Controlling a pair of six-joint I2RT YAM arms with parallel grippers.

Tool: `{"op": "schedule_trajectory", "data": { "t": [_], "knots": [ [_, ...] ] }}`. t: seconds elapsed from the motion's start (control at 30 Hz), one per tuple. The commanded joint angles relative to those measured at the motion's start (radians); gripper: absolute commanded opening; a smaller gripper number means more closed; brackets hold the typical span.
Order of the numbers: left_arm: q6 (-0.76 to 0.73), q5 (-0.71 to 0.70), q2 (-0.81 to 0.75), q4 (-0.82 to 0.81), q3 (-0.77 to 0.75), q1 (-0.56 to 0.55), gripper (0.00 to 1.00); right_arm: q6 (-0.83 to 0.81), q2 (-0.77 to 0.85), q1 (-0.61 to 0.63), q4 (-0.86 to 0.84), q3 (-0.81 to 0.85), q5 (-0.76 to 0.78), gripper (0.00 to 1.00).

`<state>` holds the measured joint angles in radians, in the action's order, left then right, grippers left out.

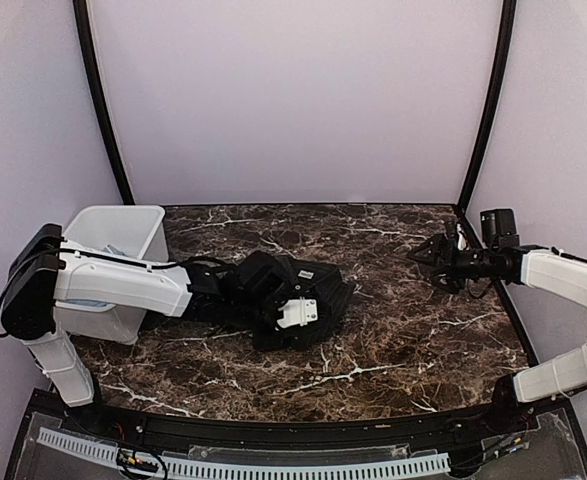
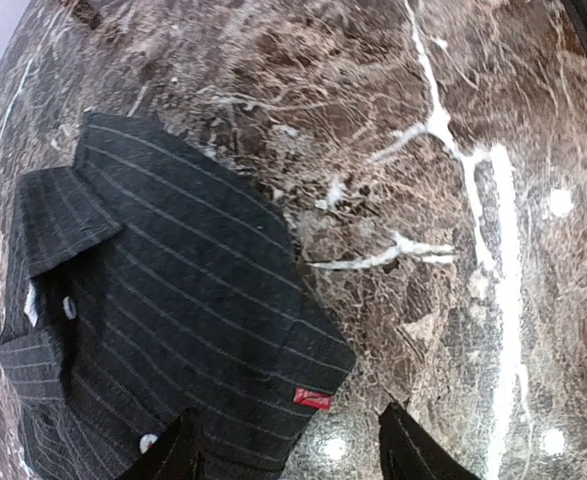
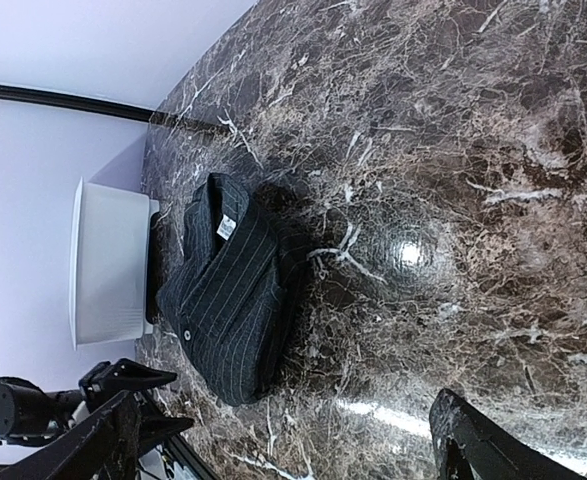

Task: Fold and stack the mixed laundry pile
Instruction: Adjust the square-folded shirt at the center of the board.

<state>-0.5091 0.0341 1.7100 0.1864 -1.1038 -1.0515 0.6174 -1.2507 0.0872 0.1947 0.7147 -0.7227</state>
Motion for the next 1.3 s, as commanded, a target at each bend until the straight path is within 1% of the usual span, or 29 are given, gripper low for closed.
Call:
{"op": "schedule_trajectory", "data": {
  "t": [0.0, 0.2, 0.3, 0.37, 0.4, 0.43, 0.47, 0.5, 0.53, 0.57, 0.6, 0.63, 0.67, 0.7, 0.77, 0.8, 0.83, 0.87, 0.9, 0.93, 0.97, 1.0, 1.03, 1.07, 1.1, 1.13, 1.17, 1.2, 1.27],
  "knots": [
    [-0.159, -0.122, 0.051, -0.056, 0.001, -0.055, 0.60, -0.005, -0.014, 0.006, -0.067, 0.005, -0.035, 0.98],
    [-0.271, -0.245, 0.152, -0.087, -0.028, -0.081, 0.63, 0.002, -0.021, 0.006, -0.083, -0.007, -0.047, 0.98],
    [-0.342, -0.300, 0.196, -0.119, -0.028, -0.090, 0.60, 0.002, -0.023, 0.005, -0.084, -0.006, -0.052, 0.98],
    [-0.378, -0.326, 0.213, -0.138, -0.021, -0.094, 0.56, 0.002, -0.024, 0.006, -0.082, -0.005, -0.052, 0.98],
    [-0.395, -0.341, 0.218, -0.157, -0.017, -0.095, 0.52, 0.003, -0.024, 0.004, -0.082, -0.004, -0.051, 0.98],
    [-0.400, -0.359, 0.221, -0.177, -0.011, -0.096, 0.45, 0.003, -0.025, 0.004, -0.082, -0.004, -0.051, 0.98],
    [-0.407, -0.367, 0.221, -0.194, -0.010, -0.096, 0.41, 0.005, -0.026, 0.005, -0.083, -0.006, -0.052, 0.98],
    [-0.408, -0.387, 0.221, -0.230, -0.006, -0.096, 0.31, 0.008, -0.027, 0.005, -0.086, -0.007, -0.053, 0.98],
    [-0.398, -0.392, 0.216, -0.245, -0.008, -0.096, 0.26, 0.009, -0.027, 0.005, -0.087, -0.007, -0.053, 0.98],
    [-0.387, -0.379, 0.210, -0.258, -0.017, -0.095, 0.19, 0.009, -0.027, 0.005, -0.087, -0.008, -0.053, 0.98],
    [-0.350, -0.362, 0.189, -0.261, -0.024, -0.094, 0.16, 0.008, -0.027, 0.004, -0.087, -0.007, -0.052, 0.98],
    [-0.326, -0.316, 0.178, -0.262, -0.041, -0.087, 0.09, 0.008, -0.028, 0.005, -0.087, -0.005, -0.053, 0.98],
    [-0.262, -0.289, 0.157, -0.257, -0.052, -0.082, 0.05, 0.009, -0.028, 0.004, -0.087, -0.005, -0.053, 0.98],
    [-0.229, -0.235, 0.148, -0.245, -0.079, -0.069, 0.01, 0.009, -0.028, 0.005, -0.087, -0.003, -0.052, 0.98],
    [-0.084, -0.162, 0.127, -0.242, -0.114, -0.046, 0.00, 0.009, -0.028, 0.005, -0.085, -0.003, -0.050, 0.98],
    [-0.050, -0.134, 0.117, -0.242, -0.123, -0.030, 0.00, 0.008, -0.027, 0.005, -0.085, -0.002, -0.050, 0.98],
    [0.024, -0.075, 0.111, -0.245, -0.137, -0.021, 0.00, 0.009, -0.027, 0.005, -0.083, 0.000, -0.050, 0.98],
    [0.066, -0.056, 0.100, -0.251, -0.140, -0.001, 0.00, 0.009, -0.024, 0.005, -0.080, 0.000, -0.049, 0.98],
    [0.151, 0.021, 0.087, -0.269, -0.141, 0.012, 0.00, 0.006, -0.021, 0.005, -0.075, 0.002, -0.048, 0.98],
    [0.199, 0.062, 0.081, -0.284, -0.136, 0.043, 0.00, 0.005, -0.018, 0.004, -0.072, 0.003, -0.046, 0.98],
    [0.290, 0.136, 0.068, -0.321, -0.117, 0.059, 0.00, 0.004, -0.016, 0.004, -0.068, 0.003, -0.043, 0.98],
    [0.329, 0.174, 0.064, -0.345, -0.104, 0.087, 0.01, 0.001, -0.014, 0.005, -0.064, 0.004, -0.041, 0.98],
    [0.378, 0.240, 0.062, -0.376, -0.082, 0.097, 0.06, -0.001, -0.014, 0.005, -0.061, 0.004, -0.040, 0.98],
    [0.381, 0.267, 0.064, -0.375, -0.078, 0.106, 0.24, -0.003, -0.014, 0.004, -0.058, 0.005, -0.039, 0.98],
    [0.364, 0.306, 0.073, -0.342, -0.082, 0.105, 0.32, -0.006, -0.015, 0.005, -0.054, 0.006, -0.037, 0.98],
    [0.358, 0.330, 0.076, -0.317, -0.089, 0.103, 0.44, -0.009, -0.016, 0.005, -0.048, 0.008, -0.034, 0.98],
    [0.361, 0.334, 0.073, -0.273, -0.099, 0.104, 0.48, -0.012, -0.016, 0.005, -0.043, 0.009, -0.032, 0.98],
    [0.365, 0.325, 0.067, -0.264, -0.092, 0.105, 0.54, -0.016, -0.014, 0.005, -0.038, 0.010, -0.032, 0.98],
    [0.381, 0.301, 0.032, -0.279, -0.062, 0.110, 0.61, -0.024, -0.013, 0.006, -0.022, 0.010, -0.034, 0.98]
  ]
}}
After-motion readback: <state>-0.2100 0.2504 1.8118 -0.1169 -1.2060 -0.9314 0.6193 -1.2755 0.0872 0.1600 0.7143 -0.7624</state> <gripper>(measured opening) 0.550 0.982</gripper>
